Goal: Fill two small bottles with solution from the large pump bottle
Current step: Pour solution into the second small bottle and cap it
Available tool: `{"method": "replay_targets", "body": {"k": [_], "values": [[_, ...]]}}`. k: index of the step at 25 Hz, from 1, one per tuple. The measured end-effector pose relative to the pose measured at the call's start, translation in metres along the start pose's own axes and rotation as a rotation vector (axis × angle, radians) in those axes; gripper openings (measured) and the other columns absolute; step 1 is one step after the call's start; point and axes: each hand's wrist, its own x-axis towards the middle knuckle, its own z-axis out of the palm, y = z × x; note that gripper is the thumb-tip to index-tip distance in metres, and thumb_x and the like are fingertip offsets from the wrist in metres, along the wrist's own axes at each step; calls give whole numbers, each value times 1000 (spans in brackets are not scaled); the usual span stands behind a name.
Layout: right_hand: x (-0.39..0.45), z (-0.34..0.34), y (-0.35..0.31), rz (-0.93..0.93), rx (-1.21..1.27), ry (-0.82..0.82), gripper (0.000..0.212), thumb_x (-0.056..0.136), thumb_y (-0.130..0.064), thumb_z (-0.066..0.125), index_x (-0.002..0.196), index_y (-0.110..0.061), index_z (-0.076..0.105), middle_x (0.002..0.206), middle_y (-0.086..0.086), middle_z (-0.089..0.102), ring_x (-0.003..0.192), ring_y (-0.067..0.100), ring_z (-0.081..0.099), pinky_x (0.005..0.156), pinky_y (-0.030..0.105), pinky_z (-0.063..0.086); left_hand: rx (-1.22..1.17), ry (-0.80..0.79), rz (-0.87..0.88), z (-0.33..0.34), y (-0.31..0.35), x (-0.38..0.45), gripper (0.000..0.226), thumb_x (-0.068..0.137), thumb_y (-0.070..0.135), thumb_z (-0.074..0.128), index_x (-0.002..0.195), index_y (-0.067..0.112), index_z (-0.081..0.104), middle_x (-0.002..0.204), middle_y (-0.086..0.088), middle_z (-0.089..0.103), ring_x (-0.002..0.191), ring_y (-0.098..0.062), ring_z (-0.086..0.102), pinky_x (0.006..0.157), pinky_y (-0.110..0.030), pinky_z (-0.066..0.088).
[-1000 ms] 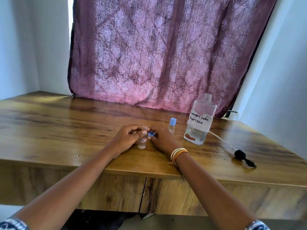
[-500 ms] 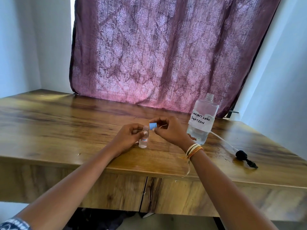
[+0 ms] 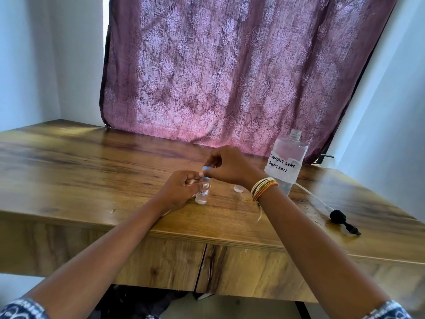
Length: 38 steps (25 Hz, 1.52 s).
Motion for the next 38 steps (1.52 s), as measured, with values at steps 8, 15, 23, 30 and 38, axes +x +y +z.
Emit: {"method": "replay_targets", "body": {"k": [8,15,23,30,38], "values": [[-3,4,-7,19,-132,47,29,69,-32,80,70,-9,63,68,2,64,69,21,61,63,37,51,53,17,36,-1,-1,-1,6,82,17,72,87,17,74,75,0,70,68,-6,56,62,-24,44],[-4,10,-21,62,-562,99,54,85,-65,51,72,-13,55,68,-1,53,65,20,53,61,31,43,80,31,48,0,5,-3,24,82,13,72,71,35,72,65,14,70,62,4,58,60,-14,45],[-12,-12,-12,-1,-32,-130,20,88,-11,63,106,-7,70,101,10,73,89,14,66,83,32,53,59,12,28,-1,5,-3,13,83,16,71,92,26,72,50,16,52,52,4,45,53,-14,40],[-13,-1,-9,51,168,-184,43,86,2,60,128,-7,56,100,10,62,96,18,61,88,36,50,61,22,41,2,9,-5,15,84,13,70,97,20,72,54,15,61,50,5,50,49,-9,41],[-13,2,-2,100,313,-157,54,84,5,62,135,-7,48,110,14,66,108,19,63,95,32,51,83,14,54,0,8,-4,16,85,12,69,91,27,71,57,23,66,53,10,55,51,-5,41]]}}
